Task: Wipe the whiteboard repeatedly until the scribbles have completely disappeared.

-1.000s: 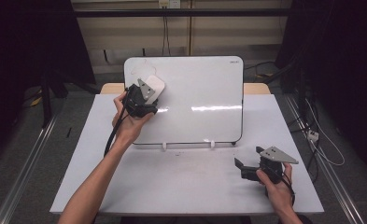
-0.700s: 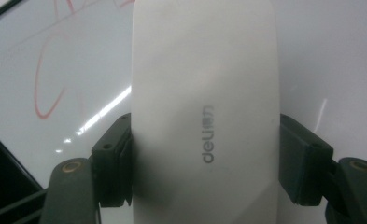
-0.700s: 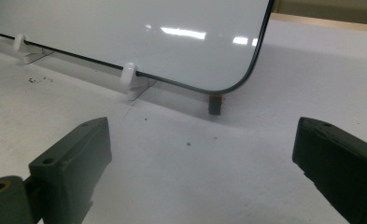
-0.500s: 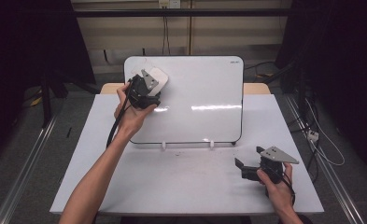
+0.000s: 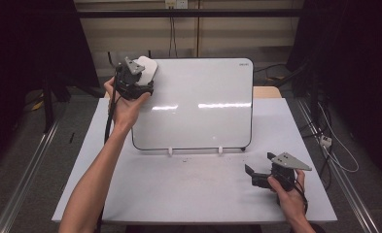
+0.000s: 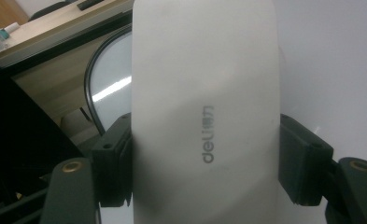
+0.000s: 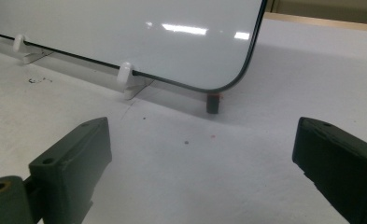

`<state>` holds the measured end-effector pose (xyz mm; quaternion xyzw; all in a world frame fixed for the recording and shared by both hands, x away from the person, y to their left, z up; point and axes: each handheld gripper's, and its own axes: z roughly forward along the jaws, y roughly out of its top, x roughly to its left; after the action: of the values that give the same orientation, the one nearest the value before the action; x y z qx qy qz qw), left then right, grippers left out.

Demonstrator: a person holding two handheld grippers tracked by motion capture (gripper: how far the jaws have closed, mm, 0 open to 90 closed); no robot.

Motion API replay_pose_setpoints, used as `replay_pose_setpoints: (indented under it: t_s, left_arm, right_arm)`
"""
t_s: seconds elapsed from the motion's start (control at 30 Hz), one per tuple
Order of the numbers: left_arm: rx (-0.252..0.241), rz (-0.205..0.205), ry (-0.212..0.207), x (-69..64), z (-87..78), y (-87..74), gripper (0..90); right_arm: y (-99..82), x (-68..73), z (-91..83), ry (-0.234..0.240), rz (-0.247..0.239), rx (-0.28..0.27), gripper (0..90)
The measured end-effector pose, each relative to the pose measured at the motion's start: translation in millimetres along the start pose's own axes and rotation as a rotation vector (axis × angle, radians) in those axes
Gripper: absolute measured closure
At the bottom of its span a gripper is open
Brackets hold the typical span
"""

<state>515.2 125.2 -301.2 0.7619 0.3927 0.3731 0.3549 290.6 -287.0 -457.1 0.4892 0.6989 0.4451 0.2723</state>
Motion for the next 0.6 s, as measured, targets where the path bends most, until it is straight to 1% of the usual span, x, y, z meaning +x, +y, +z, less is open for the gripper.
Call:
replay_pose_setpoints:
  t_s: [0.03,0.1,0.13,0.27,0.33,0.37,0.43,0.5,0.57,0.6]
  left_arm:
    - [0.0,0.004,0.007,-1.2,0.5,0.3,31.2]
    - [0.011,-0.002,-0.01,0.1,1.0,1.0,31.2]
    - [0.016,0.004,-0.019,0.7,1.1,1.6,31.2]
    - [0.031,0.047,-0.038,-0.4,1.7,3.0,31.2]
    - [0.043,0.073,-0.058,-3.6,2.3,3.4,31.2]
    - [0.046,0.085,-0.065,-6.5,3.0,3.4,31.2]
    - [0.064,0.126,-0.082,-14.3,4.0,3.6,31.2]
    - [0.072,0.151,-0.096,-22.2,4.6,3.4,31.2]
    - [0.074,0.177,-0.088,-31.0,5.2,2.5,31.2]
    - [0.078,0.185,-0.091,-33.3,4.6,2.1,31.2]
  right_arm:
    - [0.0,0.0,0.1,0.0,-0.001,0.0,4.5]
    - [0.0,0.1,0.2,0.001,-0.001,0.001,4.5]
    - [0.1,0.2,0.4,0.0,0.0,0.001,4.5]
    - [0.4,0.7,1.1,0.0,-0.003,0.001,4.5]
    - [0.7,1.2,1.4,0.0,-0.002,0.003,4.5]
    - [0.7,1.2,1.7,0.0,-0.002,0.004,4.5]
    - [0.8,1.3,2.1,0.001,-0.003,0.004,4.5]
    - [0.9,1.6,2.4,0.001,-0.005,0.003,4.5]
    - [1.0,2.0,2.2,0.003,-0.006,0.003,4.5]
    - [0.9,1.9,2.0,0.003,-0.007,0.002,4.5]
